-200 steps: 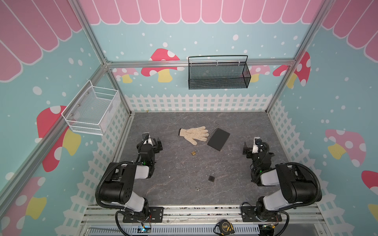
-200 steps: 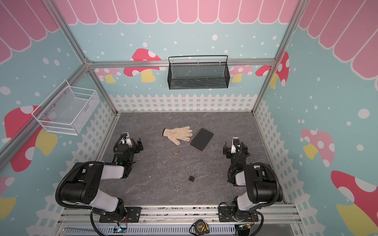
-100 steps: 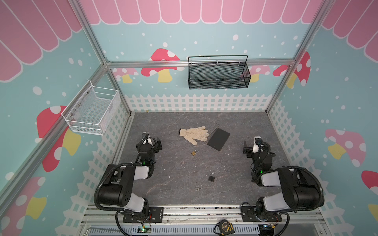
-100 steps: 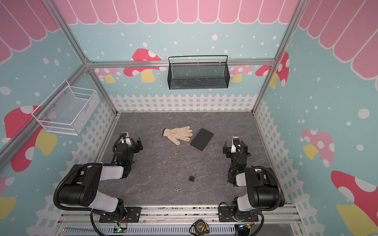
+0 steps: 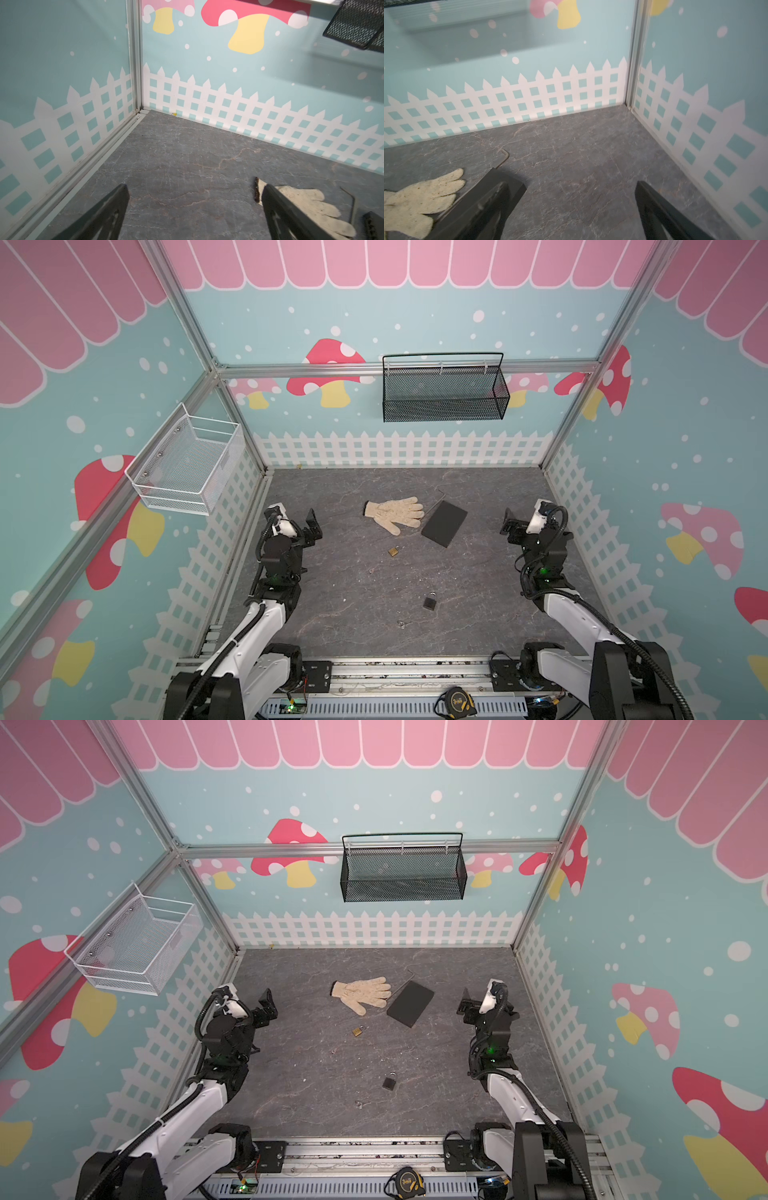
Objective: Unlock with the key
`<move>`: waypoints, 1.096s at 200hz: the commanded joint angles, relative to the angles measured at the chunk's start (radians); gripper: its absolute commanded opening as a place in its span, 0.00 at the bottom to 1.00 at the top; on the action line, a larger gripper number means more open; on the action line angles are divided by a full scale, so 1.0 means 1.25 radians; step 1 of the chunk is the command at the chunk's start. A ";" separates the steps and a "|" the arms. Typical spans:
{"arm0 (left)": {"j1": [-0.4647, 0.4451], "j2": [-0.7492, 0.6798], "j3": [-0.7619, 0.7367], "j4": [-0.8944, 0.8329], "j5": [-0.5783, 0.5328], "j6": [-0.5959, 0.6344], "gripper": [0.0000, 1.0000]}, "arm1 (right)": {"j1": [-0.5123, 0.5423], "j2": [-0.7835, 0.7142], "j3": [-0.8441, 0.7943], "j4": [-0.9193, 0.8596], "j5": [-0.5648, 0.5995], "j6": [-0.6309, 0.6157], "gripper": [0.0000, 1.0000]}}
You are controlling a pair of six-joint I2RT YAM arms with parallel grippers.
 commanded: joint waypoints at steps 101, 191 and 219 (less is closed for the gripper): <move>0.011 -0.174 0.009 -0.358 0.024 -0.348 1.00 | -0.003 -0.018 -0.034 -0.195 -0.121 0.258 0.97; -0.110 -0.259 0.039 -0.585 0.182 -0.374 1.00 | 0.187 -0.015 0.091 -0.450 -0.279 0.132 0.97; -0.190 -0.292 0.045 -0.647 0.173 -0.398 1.00 | 0.286 -0.004 0.141 -0.540 -0.278 0.133 0.97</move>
